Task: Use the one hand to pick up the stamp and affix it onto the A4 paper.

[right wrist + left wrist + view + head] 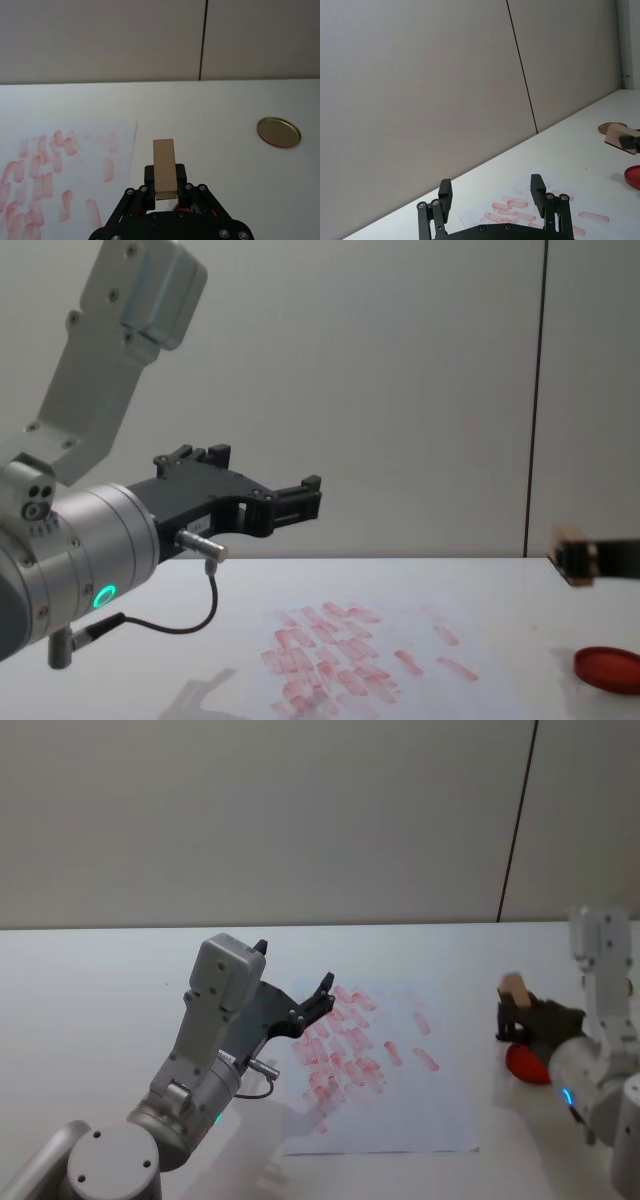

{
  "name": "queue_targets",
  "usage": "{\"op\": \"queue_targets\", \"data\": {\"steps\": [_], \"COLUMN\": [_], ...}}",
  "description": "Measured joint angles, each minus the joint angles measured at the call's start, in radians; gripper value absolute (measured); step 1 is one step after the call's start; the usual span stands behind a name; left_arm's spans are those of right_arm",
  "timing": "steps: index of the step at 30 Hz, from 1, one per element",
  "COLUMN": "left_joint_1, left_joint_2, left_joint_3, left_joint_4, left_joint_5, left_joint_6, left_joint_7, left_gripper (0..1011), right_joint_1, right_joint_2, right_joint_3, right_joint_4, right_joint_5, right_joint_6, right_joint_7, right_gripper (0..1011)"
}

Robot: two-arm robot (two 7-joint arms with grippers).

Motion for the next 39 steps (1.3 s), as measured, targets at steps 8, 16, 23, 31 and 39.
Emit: {"op": "queue_targets", "data": {"steps": [8,16,23,31,39], "left_joint_1": [0.0,0.0,0.0,0.0,0.0], "left_joint_2": [0.0,0.0,0.0,0.0,0.0], "left_joint_3": [0.0,0.0,0.0,0.0,0.0], "left_joint_4": [0.0,0.0,0.0,0.0,0.0], "left_joint_5": [0.0,0.0,0.0,0.0,0.0], "left_joint_6": [0.0,0.0,0.0,0.0,0.0], "left_joint_7": [0.0,0.0,0.0,0.0,0.0], "left_gripper": [993,993,993,993,993], "right_joint_1": [-0.036,-0.056,-0.063,-0.058,-0.053], "right_joint_2": [0.015,0.023,0.025,0.024,0.023], "right_joint_3": [0.019,0.03,0.036,0.04,0.042], "right_joint_4": [0.003,0.017,0.033,0.062,0.081], "right_joint_5": [0.025,0.033,0.033,0.027,0.018], "right_joint_6": [0.02,0.024,0.001,-0.028,-0.058], "right_joint_7": [-0.024,-0.032,-0.025,-0.007,0.011], "right_gripper": [219,219,219,333,595]}}
